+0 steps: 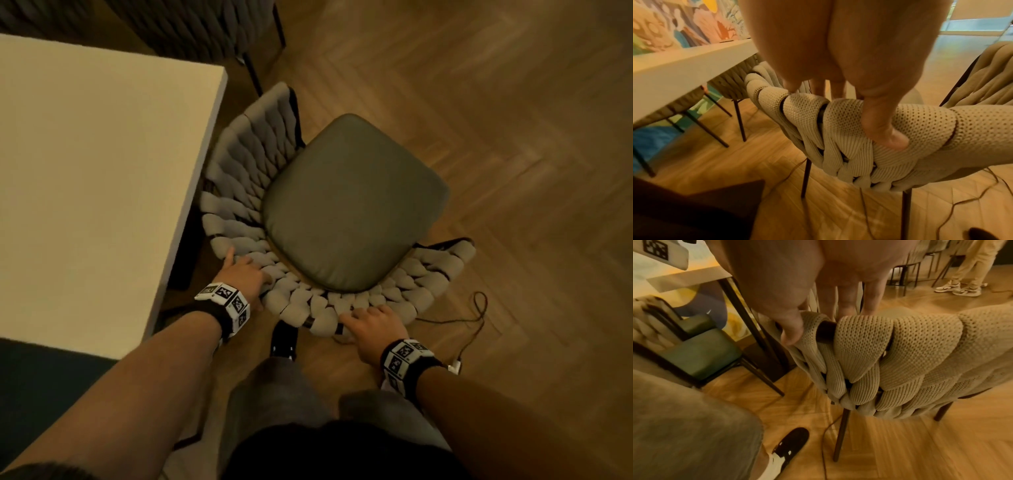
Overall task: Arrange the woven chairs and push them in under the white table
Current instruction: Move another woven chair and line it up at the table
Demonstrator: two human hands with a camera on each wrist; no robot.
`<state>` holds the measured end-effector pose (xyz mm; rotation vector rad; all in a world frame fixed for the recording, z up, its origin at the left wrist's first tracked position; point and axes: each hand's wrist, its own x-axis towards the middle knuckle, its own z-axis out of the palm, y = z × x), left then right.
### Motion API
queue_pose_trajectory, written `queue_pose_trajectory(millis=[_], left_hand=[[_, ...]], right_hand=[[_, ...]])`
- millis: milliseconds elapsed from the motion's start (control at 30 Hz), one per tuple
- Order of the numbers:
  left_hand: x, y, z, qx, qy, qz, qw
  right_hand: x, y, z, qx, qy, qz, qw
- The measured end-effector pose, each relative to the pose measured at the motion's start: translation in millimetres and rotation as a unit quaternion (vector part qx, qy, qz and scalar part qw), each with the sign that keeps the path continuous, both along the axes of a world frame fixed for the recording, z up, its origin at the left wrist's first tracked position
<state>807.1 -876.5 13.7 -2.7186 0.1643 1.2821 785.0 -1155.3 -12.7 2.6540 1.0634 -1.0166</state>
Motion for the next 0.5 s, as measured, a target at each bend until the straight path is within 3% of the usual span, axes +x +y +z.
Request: queue_pose_trajectory(millis=[200, 333, 433, 500], left_hand=[[-29, -116, -5, -0.04, -0.011, 0.104, 0.994], [-39, -189, -6, -0.095, -0.034, 0.173, 0.98], [-42, -211, -5, -0.22, -0.065, 0.261, 0.938], [-42, -199, -2, -0.243, -0.122, 0.343, 0.899]], right_hand=[[57, -113, 10, 0.008, -0.034, 0.095, 0.995], [108, -176, 15, -0.035, -0.072, 0.144, 0.986], [140, -199, 21, -0.065, -0.084, 0.125, 0.986], [146, -198, 24, -0.063, -0.074, 0.133, 0.986]])
